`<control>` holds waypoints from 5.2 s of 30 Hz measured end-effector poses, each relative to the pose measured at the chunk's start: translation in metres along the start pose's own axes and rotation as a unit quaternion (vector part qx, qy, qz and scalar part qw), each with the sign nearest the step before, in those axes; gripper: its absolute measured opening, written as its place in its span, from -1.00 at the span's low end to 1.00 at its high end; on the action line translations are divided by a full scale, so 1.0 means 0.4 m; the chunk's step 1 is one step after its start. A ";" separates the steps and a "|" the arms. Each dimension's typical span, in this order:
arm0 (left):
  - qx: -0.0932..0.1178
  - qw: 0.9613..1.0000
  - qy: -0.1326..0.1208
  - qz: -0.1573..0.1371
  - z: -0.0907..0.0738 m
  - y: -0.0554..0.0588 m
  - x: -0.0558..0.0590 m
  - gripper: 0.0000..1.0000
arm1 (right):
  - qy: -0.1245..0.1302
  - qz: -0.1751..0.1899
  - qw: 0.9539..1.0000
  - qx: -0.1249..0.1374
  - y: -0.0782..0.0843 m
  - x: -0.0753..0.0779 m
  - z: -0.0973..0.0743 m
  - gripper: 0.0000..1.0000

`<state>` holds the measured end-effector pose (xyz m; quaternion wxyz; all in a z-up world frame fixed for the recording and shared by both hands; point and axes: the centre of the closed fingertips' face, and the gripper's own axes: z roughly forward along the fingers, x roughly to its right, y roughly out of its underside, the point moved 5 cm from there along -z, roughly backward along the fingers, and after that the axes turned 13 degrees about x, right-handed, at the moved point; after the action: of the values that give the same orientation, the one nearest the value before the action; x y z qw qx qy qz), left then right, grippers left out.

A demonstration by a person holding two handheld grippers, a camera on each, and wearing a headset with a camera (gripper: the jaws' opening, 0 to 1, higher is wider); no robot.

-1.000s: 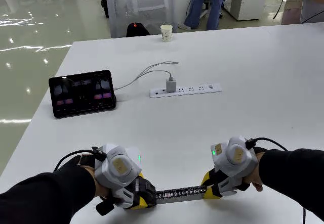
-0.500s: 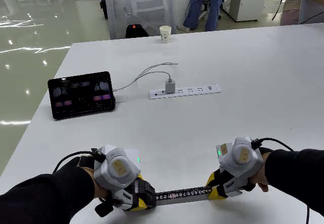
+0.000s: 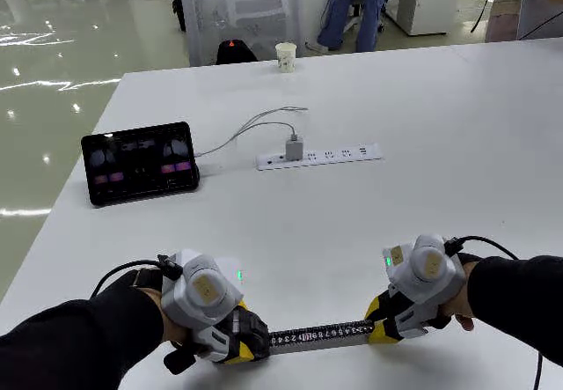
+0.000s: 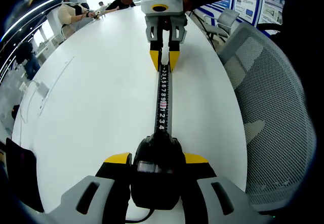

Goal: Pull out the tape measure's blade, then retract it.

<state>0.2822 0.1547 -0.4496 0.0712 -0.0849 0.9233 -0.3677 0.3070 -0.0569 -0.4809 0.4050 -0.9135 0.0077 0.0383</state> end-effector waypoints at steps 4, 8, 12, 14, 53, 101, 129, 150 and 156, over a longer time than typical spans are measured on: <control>0.001 1.000 0.000 -0.001 0.000 0.001 0.000 -0.35 | 0.000 0.000 1.000 -0.001 0.004 0.000 -0.005 -0.80; 0.001 1.000 0.000 -0.001 -0.001 0.001 0.000 -0.35 | 0.001 0.000 1.000 -0.002 0.009 0.002 -0.011 -0.80; 0.001 1.000 0.000 -0.001 -0.001 0.001 0.000 -0.35 | 0.000 0.001 1.000 -0.002 0.016 0.000 -0.017 -0.80; 0.000 1.000 0.000 -0.001 -0.001 0.001 0.000 -0.35 | 0.001 0.002 1.000 -0.003 0.019 0.000 -0.019 -0.80; -0.001 1.000 -0.003 0.002 -0.003 0.001 0.004 -0.35 | 0.010 0.013 1.000 -0.010 0.058 0.002 -0.070 -0.80; -0.002 1.000 -0.003 0.005 0.000 -0.002 0.003 -0.35 | 0.018 0.013 1.000 -0.021 0.094 0.012 -0.116 -0.81; -0.002 1.000 -0.003 0.006 0.000 -0.003 0.004 -0.35 | 0.022 0.016 0.999 -0.026 0.115 0.013 -0.139 -0.81; -0.001 1.000 -0.003 0.007 0.000 0.000 0.002 -0.35 | 0.028 0.024 0.999 -0.028 0.125 0.013 -0.150 -0.80; 0.007 1.000 -0.006 0.003 0.000 -0.002 0.002 -0.34 | 0.027 0.019 0.999 -0.036 0.123 0.010 -0.148 -0.78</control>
<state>0.2816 0.1537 -0.4490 0.0786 -0.0838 0.9206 -0.3733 0.3127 -0.1337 -0.4780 0.3707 -0.9279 0.0343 0.0217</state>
